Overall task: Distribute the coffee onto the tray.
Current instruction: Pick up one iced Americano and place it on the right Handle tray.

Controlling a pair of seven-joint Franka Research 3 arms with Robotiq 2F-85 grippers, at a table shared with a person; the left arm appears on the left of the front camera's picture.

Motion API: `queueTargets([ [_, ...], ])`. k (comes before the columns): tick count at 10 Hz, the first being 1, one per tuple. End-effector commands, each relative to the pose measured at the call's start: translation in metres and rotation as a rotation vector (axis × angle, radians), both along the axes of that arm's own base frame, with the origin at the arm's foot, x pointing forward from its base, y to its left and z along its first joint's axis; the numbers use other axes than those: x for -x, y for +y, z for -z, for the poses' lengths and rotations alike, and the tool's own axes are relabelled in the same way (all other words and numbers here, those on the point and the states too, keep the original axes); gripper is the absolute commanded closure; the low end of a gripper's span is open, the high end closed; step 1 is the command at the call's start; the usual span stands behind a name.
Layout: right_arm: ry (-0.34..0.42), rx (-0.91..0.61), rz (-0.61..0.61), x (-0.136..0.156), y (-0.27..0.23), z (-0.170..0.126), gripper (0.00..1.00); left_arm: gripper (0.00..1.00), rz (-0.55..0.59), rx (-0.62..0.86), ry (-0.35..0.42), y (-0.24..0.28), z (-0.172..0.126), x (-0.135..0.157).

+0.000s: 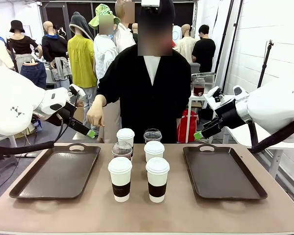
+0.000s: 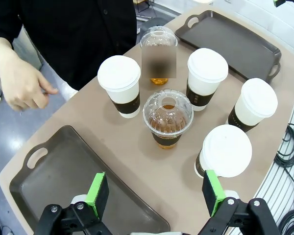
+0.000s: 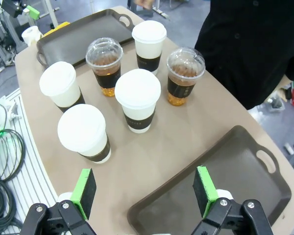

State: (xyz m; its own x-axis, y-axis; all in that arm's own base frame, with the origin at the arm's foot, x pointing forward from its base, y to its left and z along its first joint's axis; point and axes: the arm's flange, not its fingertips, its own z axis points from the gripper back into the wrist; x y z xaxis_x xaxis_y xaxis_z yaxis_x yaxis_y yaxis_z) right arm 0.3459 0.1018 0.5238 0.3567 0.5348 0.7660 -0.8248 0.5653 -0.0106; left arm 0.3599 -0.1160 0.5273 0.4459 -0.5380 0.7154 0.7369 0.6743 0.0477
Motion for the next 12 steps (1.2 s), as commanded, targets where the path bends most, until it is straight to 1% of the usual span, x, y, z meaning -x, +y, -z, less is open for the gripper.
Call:
queueTargets([
  [1,0.007,-0.01,-0.006,-0.0009,0.0005,0.0016,0.0,0.0,0.003,0.002,0.008,0.0006,0.0011,0.0],
  [12,0.007,-0.01,-0.006,-0.0009,0.0005,0.0016,0.0,0.0,0.003,0.002,0.008,0.0006,0.0011,0.0],
])
